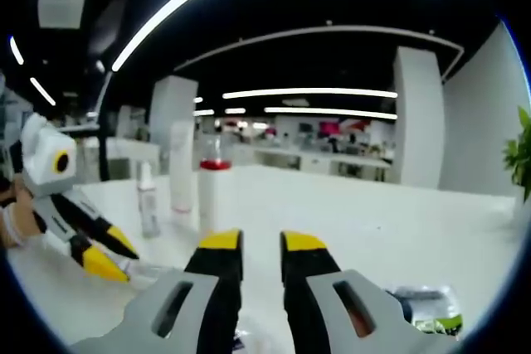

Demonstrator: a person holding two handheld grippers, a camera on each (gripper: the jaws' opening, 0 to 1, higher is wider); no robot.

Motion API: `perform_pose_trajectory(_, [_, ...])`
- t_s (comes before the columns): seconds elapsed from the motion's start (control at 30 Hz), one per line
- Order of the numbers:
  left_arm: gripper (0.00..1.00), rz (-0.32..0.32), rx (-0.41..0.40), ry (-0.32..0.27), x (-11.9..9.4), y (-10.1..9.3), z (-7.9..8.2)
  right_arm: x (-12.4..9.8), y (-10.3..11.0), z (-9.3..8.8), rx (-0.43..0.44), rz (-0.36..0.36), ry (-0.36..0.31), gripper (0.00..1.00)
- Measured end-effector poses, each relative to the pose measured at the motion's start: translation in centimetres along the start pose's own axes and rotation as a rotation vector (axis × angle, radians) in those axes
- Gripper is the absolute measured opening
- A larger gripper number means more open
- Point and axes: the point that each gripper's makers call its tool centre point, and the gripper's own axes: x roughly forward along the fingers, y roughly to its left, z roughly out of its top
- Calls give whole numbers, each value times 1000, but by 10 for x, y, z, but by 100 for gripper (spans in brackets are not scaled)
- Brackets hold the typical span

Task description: Arrange the skincare products in the storage area until every visible bottle or jar stands upright without overlapping.

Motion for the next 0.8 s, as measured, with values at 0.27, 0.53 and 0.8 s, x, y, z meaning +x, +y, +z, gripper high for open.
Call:
perform_pose_trajectory(0.27, [31, 13, 8, 53, -6, 10, -9, 0, 0, -1, 0, 1, 3, 16])
perform_pose_trajectory(0.53, [24, 25, 27, 121, -8, 9, -20, 0, 0, -1, -1, 0, 4, 16])
perform_pose_trajectory(0.8, [21, 44, 34, 5, -16, 4, 5, 0, 0, 1, -1, -1, -1, 16])
